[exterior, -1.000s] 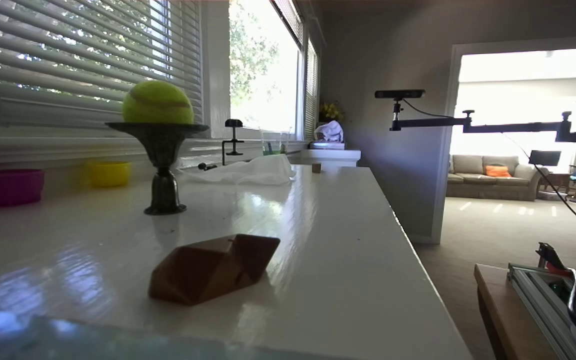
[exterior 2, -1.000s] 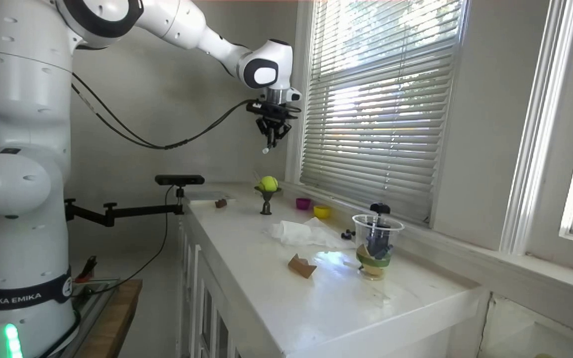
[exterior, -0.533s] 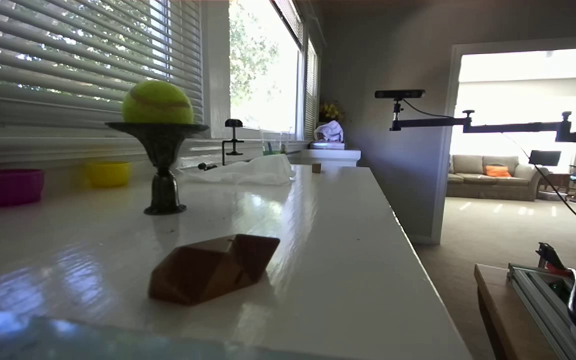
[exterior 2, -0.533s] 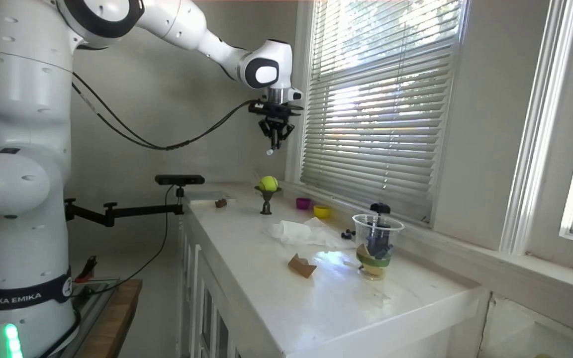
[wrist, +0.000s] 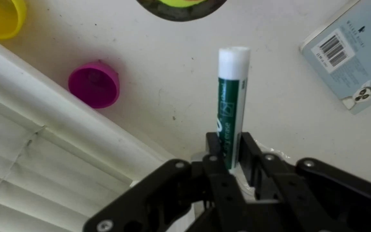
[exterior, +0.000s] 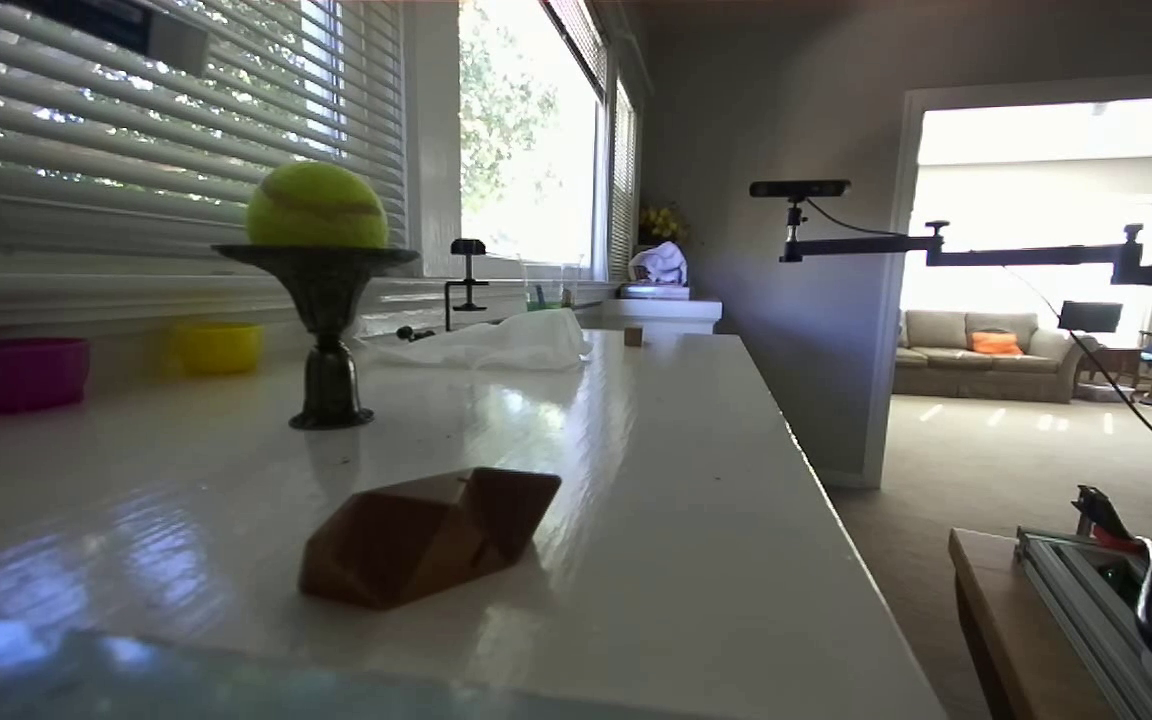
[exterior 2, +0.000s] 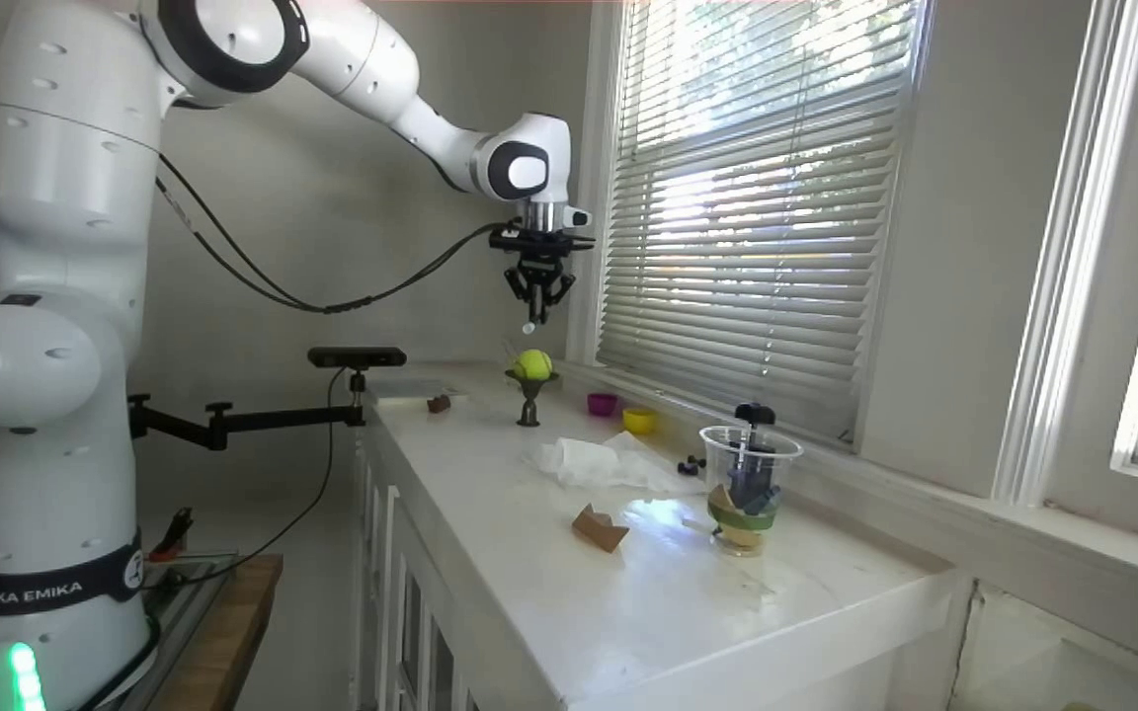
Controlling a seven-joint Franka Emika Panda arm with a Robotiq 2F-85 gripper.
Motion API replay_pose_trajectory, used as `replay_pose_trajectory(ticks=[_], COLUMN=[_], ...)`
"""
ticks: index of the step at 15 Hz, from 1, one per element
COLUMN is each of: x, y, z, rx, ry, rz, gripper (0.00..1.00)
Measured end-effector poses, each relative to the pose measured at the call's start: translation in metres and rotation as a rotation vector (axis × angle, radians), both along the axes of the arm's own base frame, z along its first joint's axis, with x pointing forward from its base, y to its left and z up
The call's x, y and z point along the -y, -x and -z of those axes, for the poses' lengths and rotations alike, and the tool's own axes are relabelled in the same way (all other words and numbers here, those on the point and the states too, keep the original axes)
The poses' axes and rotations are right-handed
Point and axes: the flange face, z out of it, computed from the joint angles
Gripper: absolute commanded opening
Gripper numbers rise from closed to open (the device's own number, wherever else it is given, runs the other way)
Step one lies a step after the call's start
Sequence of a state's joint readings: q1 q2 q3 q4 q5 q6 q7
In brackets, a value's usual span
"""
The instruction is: Move the green marker to the left
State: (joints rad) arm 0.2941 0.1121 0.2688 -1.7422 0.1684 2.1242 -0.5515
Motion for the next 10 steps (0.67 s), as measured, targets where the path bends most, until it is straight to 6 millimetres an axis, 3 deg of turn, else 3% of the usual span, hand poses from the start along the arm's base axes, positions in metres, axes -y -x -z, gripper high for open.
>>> replay_pose_trajectory(ticks=[8, 9, 10], x=[-0.043, -0.046, -0.05], y=[0.017, 0.017, 0.017], z=[0.047, 0.052, 0.056], rx=[-0.059, -0.067, -0.079], ry=[0.081, 0.082, 0.074], rz=[-0.107, -0.113, -0.116], gripper=[0.05, 0.2, 0.2])
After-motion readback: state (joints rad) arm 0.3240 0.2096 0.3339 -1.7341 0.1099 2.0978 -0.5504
